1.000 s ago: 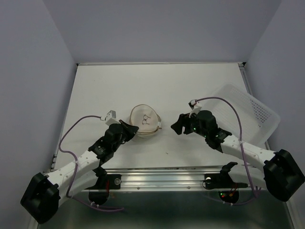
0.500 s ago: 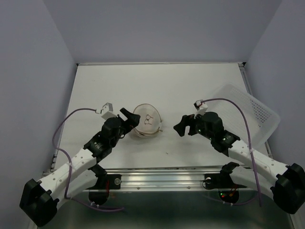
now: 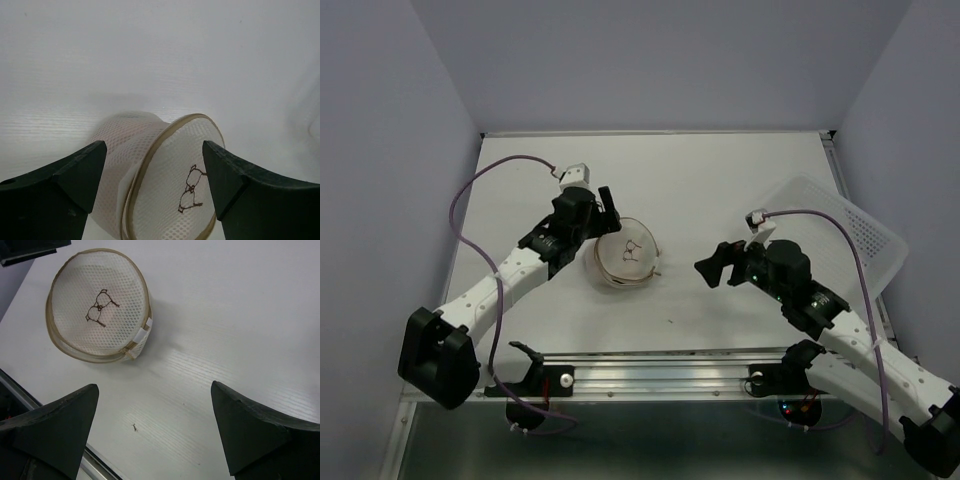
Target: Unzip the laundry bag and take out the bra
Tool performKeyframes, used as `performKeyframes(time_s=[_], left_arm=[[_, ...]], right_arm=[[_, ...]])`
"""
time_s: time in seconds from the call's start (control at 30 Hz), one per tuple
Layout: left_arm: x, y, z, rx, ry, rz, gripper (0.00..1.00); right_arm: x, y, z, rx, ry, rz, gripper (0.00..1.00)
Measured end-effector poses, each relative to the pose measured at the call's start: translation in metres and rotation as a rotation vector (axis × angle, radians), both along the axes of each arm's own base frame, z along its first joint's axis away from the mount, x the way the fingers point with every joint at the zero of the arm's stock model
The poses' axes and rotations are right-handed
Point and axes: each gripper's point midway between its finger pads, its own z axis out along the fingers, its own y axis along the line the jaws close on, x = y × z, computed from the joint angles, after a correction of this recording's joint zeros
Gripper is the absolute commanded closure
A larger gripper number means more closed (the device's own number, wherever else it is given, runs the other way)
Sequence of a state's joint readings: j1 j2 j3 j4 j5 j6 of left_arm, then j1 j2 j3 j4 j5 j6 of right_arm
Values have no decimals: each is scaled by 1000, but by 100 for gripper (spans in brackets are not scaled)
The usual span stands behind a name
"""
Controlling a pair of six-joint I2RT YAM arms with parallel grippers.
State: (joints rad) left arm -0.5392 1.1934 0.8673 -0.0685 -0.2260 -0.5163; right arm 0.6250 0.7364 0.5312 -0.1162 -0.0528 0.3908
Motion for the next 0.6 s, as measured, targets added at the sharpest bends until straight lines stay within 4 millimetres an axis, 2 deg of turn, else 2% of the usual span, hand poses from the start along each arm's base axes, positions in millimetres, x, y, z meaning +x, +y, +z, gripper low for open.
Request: performKeyframes(time_s=[0.13, 0.27, 0.5, 0.57, 0.6], left_arm=[[5, -6, -23, 95, 66, -62, 26], [5, -9, -38, 144, 113, -109, 34], [4, -17, -38, 154, 119, -179, 51], [3, -18, -38, 154, 118, -190, 62], [3, -19, -38, 156, 118, -197, 63]], right_arm=[[-3, -5, 1, -4, -4, -11, 0], [-4, -6, 0, -10, 1, -13, 0], [-3, -7, -1, -13, 4, -18, 0], [-3, -7, -1, -14, 5, -18, 0], [-3, -7, -1, -14, 5, -18, 0]])
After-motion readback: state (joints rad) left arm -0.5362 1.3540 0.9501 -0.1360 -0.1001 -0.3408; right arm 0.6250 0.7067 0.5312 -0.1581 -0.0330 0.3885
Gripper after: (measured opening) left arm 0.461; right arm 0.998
